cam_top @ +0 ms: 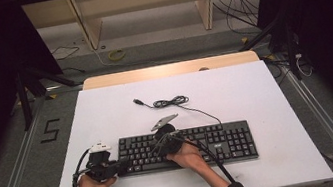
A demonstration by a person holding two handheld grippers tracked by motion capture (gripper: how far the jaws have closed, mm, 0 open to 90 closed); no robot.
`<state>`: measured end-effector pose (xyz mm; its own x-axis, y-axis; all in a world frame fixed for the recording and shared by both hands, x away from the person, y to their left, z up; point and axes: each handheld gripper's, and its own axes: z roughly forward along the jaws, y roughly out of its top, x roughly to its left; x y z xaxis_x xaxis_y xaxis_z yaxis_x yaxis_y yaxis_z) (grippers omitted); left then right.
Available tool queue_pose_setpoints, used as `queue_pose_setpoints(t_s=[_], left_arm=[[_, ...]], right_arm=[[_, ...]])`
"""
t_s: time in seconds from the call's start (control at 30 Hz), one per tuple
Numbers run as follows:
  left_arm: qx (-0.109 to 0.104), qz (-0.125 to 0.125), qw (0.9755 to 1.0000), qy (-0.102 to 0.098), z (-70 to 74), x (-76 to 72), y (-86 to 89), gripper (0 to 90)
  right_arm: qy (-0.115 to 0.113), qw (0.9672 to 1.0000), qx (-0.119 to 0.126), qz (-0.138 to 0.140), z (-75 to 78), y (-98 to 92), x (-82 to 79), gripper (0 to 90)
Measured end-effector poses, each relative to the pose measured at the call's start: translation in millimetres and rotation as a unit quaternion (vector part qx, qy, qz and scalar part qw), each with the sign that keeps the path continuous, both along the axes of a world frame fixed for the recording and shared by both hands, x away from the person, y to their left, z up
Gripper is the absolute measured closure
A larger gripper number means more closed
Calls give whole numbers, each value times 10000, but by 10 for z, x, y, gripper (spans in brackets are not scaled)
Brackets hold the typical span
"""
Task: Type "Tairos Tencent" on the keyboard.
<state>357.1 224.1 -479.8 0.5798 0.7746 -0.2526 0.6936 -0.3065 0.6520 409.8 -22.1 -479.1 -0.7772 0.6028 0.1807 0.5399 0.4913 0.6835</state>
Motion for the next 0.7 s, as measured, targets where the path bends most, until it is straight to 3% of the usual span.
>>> queue_pose_setpoints(t_s=[0.13,0.23,0.7], left_arm=[[-106,-11,9999,-7,24,-5,2,885],[-134,-24,9998,-110,53,-17,-21,871],[-336,-30,9988,-343,89,-24,-22,753]], right_arm=[[50,9999,98,-65,5,-15,-1,896],[69,9995,269,-115,41,-39,-16,845],[-118,9984,543,-104,192,-241,-87,697]])
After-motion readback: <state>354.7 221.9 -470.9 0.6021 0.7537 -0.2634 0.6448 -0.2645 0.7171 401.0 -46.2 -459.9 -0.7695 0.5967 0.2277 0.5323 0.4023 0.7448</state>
